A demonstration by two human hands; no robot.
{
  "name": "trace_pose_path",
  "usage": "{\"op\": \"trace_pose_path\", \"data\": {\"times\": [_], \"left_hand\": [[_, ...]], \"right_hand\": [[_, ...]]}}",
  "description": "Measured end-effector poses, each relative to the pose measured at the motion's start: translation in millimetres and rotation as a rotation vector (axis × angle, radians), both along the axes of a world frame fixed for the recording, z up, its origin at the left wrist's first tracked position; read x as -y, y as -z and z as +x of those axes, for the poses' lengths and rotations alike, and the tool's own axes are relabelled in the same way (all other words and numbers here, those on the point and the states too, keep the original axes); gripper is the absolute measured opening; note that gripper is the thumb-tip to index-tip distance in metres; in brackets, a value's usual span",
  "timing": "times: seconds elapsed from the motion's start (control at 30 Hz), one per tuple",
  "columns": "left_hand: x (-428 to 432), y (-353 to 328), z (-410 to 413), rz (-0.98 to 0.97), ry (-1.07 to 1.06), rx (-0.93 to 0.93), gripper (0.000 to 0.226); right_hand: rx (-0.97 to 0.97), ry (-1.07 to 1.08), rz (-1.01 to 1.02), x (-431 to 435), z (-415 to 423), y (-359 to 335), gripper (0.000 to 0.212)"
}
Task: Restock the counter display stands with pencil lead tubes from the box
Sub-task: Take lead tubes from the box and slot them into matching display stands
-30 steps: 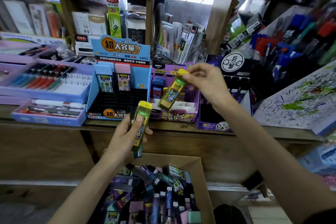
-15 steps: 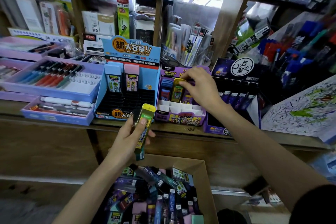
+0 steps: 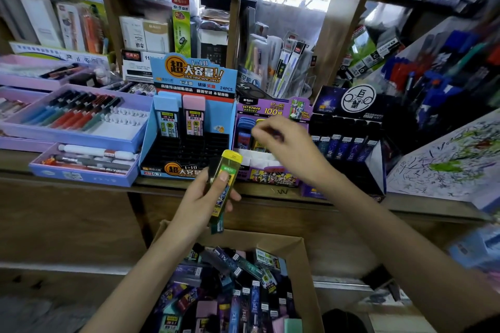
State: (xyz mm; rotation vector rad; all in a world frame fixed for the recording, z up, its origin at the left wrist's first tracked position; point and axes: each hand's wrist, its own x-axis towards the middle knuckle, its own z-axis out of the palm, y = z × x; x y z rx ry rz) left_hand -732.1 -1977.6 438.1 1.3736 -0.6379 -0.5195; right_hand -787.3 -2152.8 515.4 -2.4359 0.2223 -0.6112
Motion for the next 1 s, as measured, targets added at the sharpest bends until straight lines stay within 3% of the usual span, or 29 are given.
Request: {"op": "trace_pose_path", "data": {"times": [0.07,0.2,0.47,0.83,1.0], "left_hand": [[3,0,-1,-0.002,0.011,0.005,0.018],[7,-1,-5,0.002,0.049,0.017,0.021],[-1,2,3,0.035,0.03,0.041,0.021],[-11,7,9,0.023,-0.014,0.081,0.021],[-12,5,8,0.007,-0.01,0.018,0.012]], "right_hand": [[-0.096,-0.1,0.21,-16,-8,6,0.016],[-0.144,-0.157,0.33,-29,-15,19,0.015],[0.066,0.01,0.494,12,-13,-20,0.017],[0.138,0.156,-0.198,35,17,-5,0.018],[0.047,0.175,-0.361,35,28,10,0.027]]}}
